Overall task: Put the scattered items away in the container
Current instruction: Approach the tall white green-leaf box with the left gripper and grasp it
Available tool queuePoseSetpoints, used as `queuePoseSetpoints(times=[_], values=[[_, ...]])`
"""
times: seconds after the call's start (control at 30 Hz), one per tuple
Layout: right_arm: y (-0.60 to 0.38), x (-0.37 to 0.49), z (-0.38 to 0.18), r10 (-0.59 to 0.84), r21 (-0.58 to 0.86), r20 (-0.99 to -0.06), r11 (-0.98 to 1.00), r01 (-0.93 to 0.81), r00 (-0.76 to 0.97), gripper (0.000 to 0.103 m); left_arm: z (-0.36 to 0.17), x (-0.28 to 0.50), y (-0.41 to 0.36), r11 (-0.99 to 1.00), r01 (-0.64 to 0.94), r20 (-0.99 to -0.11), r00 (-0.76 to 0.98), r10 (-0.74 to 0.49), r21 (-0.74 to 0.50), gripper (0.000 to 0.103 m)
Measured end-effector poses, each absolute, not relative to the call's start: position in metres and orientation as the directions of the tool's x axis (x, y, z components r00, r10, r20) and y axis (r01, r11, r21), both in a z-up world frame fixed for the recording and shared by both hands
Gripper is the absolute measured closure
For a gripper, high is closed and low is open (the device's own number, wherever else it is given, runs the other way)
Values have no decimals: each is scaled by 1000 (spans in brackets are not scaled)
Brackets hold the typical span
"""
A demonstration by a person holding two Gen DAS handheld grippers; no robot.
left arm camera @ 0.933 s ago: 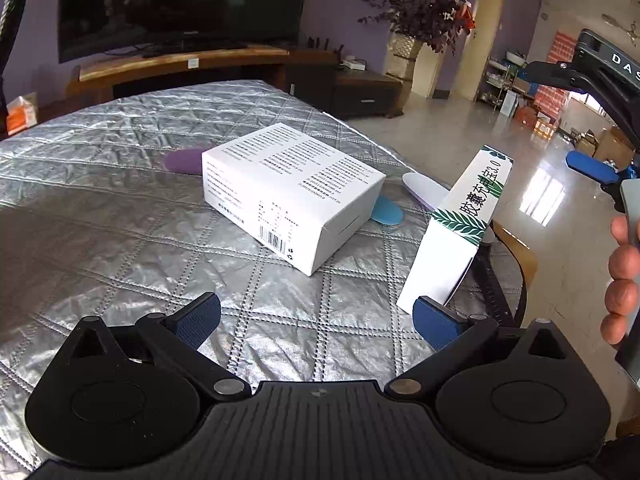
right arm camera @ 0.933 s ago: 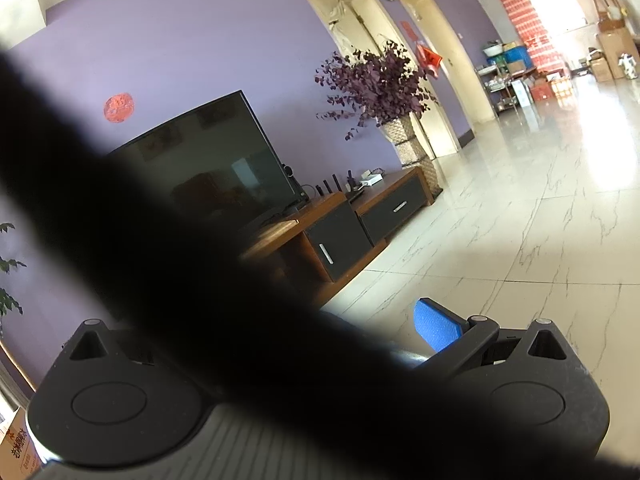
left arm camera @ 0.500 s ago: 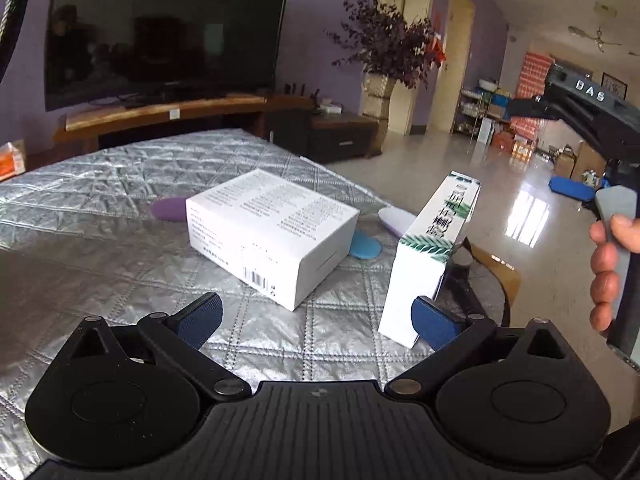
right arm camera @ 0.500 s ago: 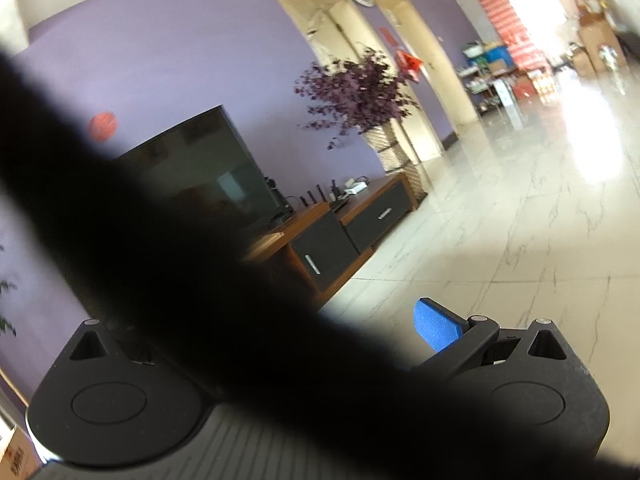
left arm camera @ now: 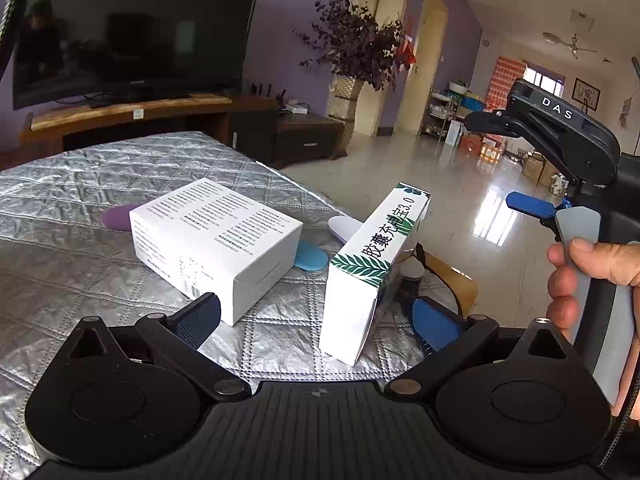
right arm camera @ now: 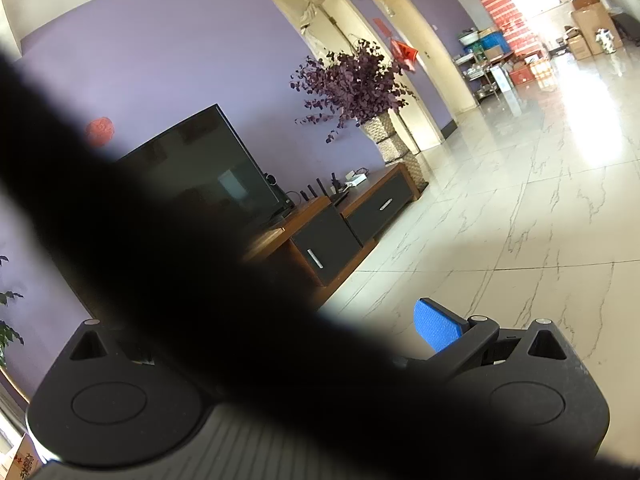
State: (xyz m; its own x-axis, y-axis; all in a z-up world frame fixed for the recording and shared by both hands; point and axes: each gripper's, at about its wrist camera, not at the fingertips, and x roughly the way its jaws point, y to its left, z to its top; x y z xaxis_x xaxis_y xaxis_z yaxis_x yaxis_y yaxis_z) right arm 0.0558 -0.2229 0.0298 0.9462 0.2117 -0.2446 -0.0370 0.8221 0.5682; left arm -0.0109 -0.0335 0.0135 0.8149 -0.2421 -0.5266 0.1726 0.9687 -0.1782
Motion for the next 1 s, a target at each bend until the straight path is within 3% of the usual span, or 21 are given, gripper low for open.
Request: queuePoseSetpoints(times=[0.2,0.4,0.63,0.87,1.0], values=[[-226,53,31,221,575,-245,817,-42,944,0,11,-7,-35,972,152,-536,813,-227,-181,1],[-226,52,32,235,589,-246,807,-48,940,0,7,2,-24,948,175,-520,802,-294,-265,1],[-222,53,33,245,595,-246,802,-53,938,0,-3,8,-45,953,258,-519,800,-302,-157,1],[-217,55,35,254,600,-246,798,-58,935,0,-12,22,-51,931,310,-507,781,-364,-191,1],[-214,55,36,253,597,-244,800,-61,936,0,-17,31,-52,927,308,-522,766,-375,-213,7]])
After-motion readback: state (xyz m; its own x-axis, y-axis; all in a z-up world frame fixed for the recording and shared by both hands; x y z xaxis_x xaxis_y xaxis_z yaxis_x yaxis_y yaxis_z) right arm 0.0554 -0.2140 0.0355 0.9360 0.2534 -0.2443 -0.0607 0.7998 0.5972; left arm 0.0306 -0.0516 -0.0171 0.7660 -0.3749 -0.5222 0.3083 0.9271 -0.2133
